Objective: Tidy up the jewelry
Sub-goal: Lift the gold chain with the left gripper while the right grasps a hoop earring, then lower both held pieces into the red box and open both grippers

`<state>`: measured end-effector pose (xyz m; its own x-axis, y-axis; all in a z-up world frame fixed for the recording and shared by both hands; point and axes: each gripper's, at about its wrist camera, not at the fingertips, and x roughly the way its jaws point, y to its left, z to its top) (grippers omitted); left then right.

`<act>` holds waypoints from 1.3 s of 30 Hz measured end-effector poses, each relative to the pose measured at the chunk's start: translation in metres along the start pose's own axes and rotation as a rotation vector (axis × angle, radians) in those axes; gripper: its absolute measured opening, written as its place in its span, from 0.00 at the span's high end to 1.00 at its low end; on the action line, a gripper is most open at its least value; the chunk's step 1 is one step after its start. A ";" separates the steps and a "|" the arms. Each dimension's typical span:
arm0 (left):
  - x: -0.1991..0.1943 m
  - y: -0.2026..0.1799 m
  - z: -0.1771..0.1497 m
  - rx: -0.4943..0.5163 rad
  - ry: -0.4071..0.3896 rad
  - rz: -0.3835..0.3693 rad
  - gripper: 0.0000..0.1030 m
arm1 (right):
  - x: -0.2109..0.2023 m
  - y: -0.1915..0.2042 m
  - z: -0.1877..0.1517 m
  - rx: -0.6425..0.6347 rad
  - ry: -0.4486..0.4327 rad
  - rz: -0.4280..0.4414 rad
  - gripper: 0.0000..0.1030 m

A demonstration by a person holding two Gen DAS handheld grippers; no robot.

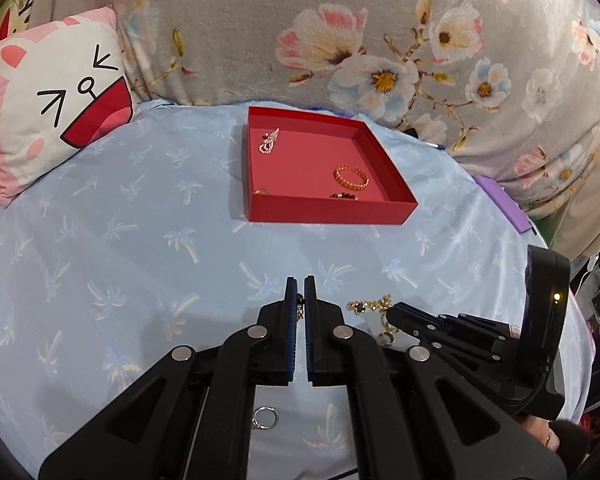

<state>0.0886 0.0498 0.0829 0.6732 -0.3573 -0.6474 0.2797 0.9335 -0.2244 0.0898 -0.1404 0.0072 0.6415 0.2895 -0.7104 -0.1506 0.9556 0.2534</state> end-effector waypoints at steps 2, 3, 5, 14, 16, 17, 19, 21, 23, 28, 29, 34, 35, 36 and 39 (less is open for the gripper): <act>-0.005 -0.001 0.009 0.006 -0.011 -0.003 0.98 | -0.010 -0.002 0.004 0.001 -0.020 -0.002 0.97; -0.007 -0.001 0.013 0.010 -0.018 -0.007 0.98 | -0.015 -0.002 0.007 0.000 -0.029 -0.005 0.97; -0.011 -0.003 0.023 0.017 -0.033 -0.011 0.98 | -0.024 -0.003 0.014 -0.001 -0.046 -0.007 0.97; -0.010 -0.026 0.091 0.107 -0.124 -0.002 0.98 | -0.048 -0.024 0.084 0.002 -0.125 -0.007 0.97; -0.001 -0.031 0.112 0.115 -0.138 -0.002 0.98 | -0.046 -0.032 0.105 0.017 -0.132 0.008 0.97; 0.002 -0.033 0.119 0.118 -0.143 -0.002 0.98 | -0.044 -0.034 0.114 0.021 -0.134 0.013 0.97; 0.015 -0.036 0.138 0.116 -0.150 -0.011 0.98 | -0.037 -0.040 0.133 0.021 -0.140 0.011 0.97; 0.030 -0.037 0.156 0.108 -0.150 -0.027 0.98 | -0.028 -0.042 0.150 0.017 -0.142 0.007 0.97; 0.045 -0.036 0.170 0.102 -0.144 -0.029 0.98 | -0.016 -0.046 0.167 0.014 -0.141 0.005 0.97; 0.099 -0.029 0.200 0.072 -0.108 -0.028 0.98 | 0.029 -0.063 0.206 0.055 -0.110 0.032 0.97; 0.111 -0.025 0.202 0.063 -0.097 -0.026 0.98 | 0.040 -0.064 0.211 0.060 -0.099 0.033 0.97; 0.164 -0.009 0.208 0.054 -0.051 0.012 0.98 | 0.099 -0.071 0.228 0.071 -0.026 0.021 0.97; 0.173 -0.006 0.208 0.055 -0.045 0.017 0.98 | 0.111 -0.072 0.229 0.072 -0.010 0.016 0.97; 0.183 -0.003 0.207 0.055 -0.033 0.023 0.98 | 0.121 -0.074 0.231 0.074 0.003 0.013 0.97; 0.205 0.005 0.207 0.048 0.003 0.016 0.98 | 0.146 -0.076 0.233 0.085 0.043 0.008 0.97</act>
<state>0.3698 -0.0252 0.1002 0.6762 -0.3418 -0.6527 0.3010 0.9367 -0.1787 0.3708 -0.1840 0.0372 0.6077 0.3008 -0.7350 -0.0898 0.9456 0.3127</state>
